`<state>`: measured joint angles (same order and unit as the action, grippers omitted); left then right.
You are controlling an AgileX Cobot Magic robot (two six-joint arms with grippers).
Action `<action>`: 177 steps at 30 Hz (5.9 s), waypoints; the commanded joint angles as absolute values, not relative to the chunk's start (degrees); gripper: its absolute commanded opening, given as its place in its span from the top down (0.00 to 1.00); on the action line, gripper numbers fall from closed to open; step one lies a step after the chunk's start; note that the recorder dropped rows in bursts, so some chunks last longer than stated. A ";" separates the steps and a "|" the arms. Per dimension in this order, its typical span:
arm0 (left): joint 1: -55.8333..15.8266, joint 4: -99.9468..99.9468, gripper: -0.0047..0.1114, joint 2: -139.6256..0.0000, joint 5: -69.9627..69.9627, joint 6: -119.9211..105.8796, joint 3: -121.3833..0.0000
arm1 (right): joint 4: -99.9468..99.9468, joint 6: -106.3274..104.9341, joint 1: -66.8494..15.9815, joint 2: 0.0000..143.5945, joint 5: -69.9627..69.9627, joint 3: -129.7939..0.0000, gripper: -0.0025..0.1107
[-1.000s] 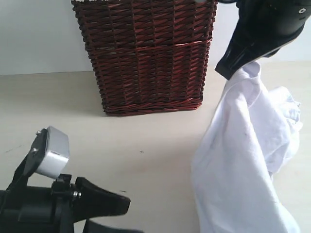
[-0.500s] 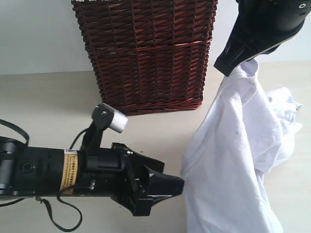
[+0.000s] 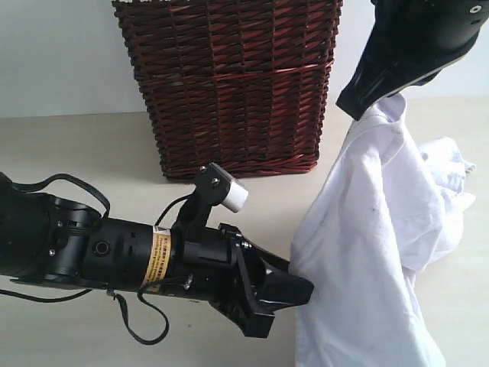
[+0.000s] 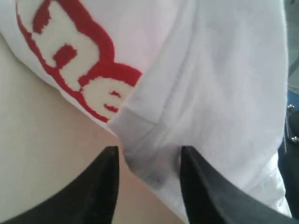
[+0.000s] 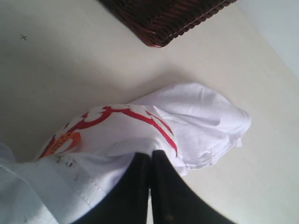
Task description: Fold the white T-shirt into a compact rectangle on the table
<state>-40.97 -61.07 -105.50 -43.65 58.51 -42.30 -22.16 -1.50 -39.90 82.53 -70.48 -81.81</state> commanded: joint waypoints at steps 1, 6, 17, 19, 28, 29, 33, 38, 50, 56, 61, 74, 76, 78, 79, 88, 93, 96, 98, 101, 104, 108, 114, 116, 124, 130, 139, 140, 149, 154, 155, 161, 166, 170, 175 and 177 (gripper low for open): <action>-41.46 -61.92 0.51 -105.97 -46.29 59.88 -43.93 | -22.42 -1.31 -40.00 82.00 -69.96 -82.29 0.98; -44.09 -65.80 0.41 -108.13 -49.84 60.77 -46.33 | -22.42 -1.31 -40.00 82.00 -69.96 -82.29 0.98; -41.92 -77.69 0.96 -106.60 -30.72 72.84 -48.17 | -22.06 -1.31 -40.00 82.00 -69.96 -82.29 0.98; -40.10 -83.85 0.96 -104.46 -27.88 79.31 -48.17 | -21.93 -1.31 -40.00 82.00 -69.96 -82.29 0.97; -34.30 -97.79 0.96 -93.76 -25.32 89.40 -48.17 | 1.50 -7.79 -40.00 82.00 -69.96 -77.15 0.42; -34.21 -99.95 0.96 -93.39 -25.13 91.84 -48.17 | 0.43 -6.03 -40.00 82.46 -69.96 -72.64 0.43; -34.21 -99.95 0.96 -92.52 -25.11 92.14 -48.17 | -5.70 1.53 -40.00 89.55 -51.60 -59.08 0.45; -34.21 -99.95 0.96 -92.40 -25.32 91.83 -48.17 | -15.33 10.76 -40.52 98.95 -45.03 -58.76 0.48; -34.21 -99.95 0.96 -92.16 -26.36 91.83 -48.16 | -54.13 39.21 -41.88 108.13 -53.61 -58.76 0.52; -34.21 -99.95 0.96 -91.69 -26.50 91.83 -48.16 | -61.87 43.37 -41.62 106.76 -64.53 -58.76 0.58; -34.21 -99.95 0.96 -91.69 -26.48 91.83 -48.02 | -60.85 39.76 -41.48 101.58 -69.29 -58.76 0.58; -34.21 -99.95 0.96 -91.69 -28.42 91.83 -48.02 | -20.85 2.50 -41.97 85.09 -42.55 -56.99 0.53; -34.21 -99.95 0.96 -91.69 -28.42 91.83 -48.02 | -18.44 -0.52 -42.62 87.46 -36.09 -53.99 0.53; -34.21 -99.95 0.96 -91.69 -28.42 91.83 -48.02 | -28.55 4.04 -44.98 92.29 -33.70 -52.95 0.53; -34.21 -99.95 0.96 -91.69 -28.42 91.83 -48.02 | -35.80 9.68 -45.33 93.53 -33.57 -52.95 0.53; -34.21 -99.95 0.96 -91.69 -28.56 91.83 -48.02 | -67.42 43.87 -45.33 108.46 -52.20 -52.95 0.53; -34.21 -99.95 0.96 -91.69 -28.56 91.83 -48.02 | -70.30 48.10 -45.33 109.80 -54.00 -52.95 0.72; -34.21 -99.95 0.96 -91.69 -26.17 91.10 -48.02 | -70.33 46.03 -45.33 108.15 -56.89 -52.95 0.98; -33.49 -99.95 0.96 -91.69 -20.60 91.10 -47.35 | -70.33 44.69 -45.33 105.15 -59.07 -52.95 0.98; -30.92 -99.95 0.96 -91.58 -16.21 91.10 -46.13 | -68.27 41.32 -45.33 98.26 -58.44 -52.95 0.98; -27.77 -99.95 0.96 -90.65 -17.95 92.25 -46.03 | -66.22 37.32 -45.33 90.38 -57.46 -52.95 0.98; -26.15 -99.95 0.96 -85.72 -17.68 92.41 -48.20 | -65.32 31.57 -45.33 78.99 -58.67 -53.72 0.98; -26.72 -99.95 0.96 -78.75 -14.83 92.72 -62.09 | -66.08 21.32 -45.33 63.54 -68.60 -62.03 0.98; -27.25 -99.95 0.96 -78.75 -16.50 90.59 -69.32 | -66.97 19.46 -45.33 60.38 -69.96 -66.35 0.98; -27.28 -99.95 0.96 -77.22 -32.73 90.36 -85.19 | -68.52 10.86 -45.33 58.07 -69.96 -81.85 0.98; -24.56 -99.95 0.96 -76.85 -34.10 89.91 -84.08 | -71.15 5.95 -45.33 58.07 -69.96 -92.48 0.98; -24.57 -99.95 0.96 -82.46 -39.51 89.91 -86.57 | -70.64 6.70 -45.33 61.52 -69.96 -94.69 0.98; -24.57 -99.95 0.96 -83.37 -40.62 89.91 -86.57 | -70.32 7.35 -45.33 62.44 -69.96 -94.69 0.98; -13.94 -99.95 0.96 -85.87 -47.46 91.51 -86.57 | -63.91 9.06 -34.38 67.39 -69.96 -94.59 0.98; -5.50 -99.95 0.96 -83.84 -46.22 93.35 -86.97 | -54.92 8.39 -25.98 68.90 -61.31 -94.59 0.98; -5.39 -99.95 0.96 -83.58 -46.09 93.35 -87.54 | -52.55 7.55 -25.62 69.44 -60.11 -94.59 0.98; -8.59 -99.95 0.96 -83.45 -42.04 93.71 -93.99 | -47.53 7.07 -25.53 72.82 -56.38 -94.72 0.98; -8.59 -99.95 0.96 -83.94 -42.60 95.03 -96.14 | -44.67 2.50 -25.53 73.24 -55.50 -94.72 0.98; -8.59 -99.95 0.96 -84.69 -45.05 95.16 -95.50 | -14.34 -22.02 -25.53 72.61 -58.72 -94.49 0.98; -8.59 -99.95 0.96 -84.58 -46.50 95.32 -95.27 | 12.23 -32.98 -25.53 73.54 -61.54 -88.82 0.79; -8.48 -99.95 0.96 -84.48 -46.89 96.10 -95.27 | 19.01 -35.32 -25.53 74.12 -63.13 -85.02 0.63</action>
<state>-8.33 -101.44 -84.76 -46.35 94.96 -95.13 8.42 -30.73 -25.62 73.39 -61.40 -88.90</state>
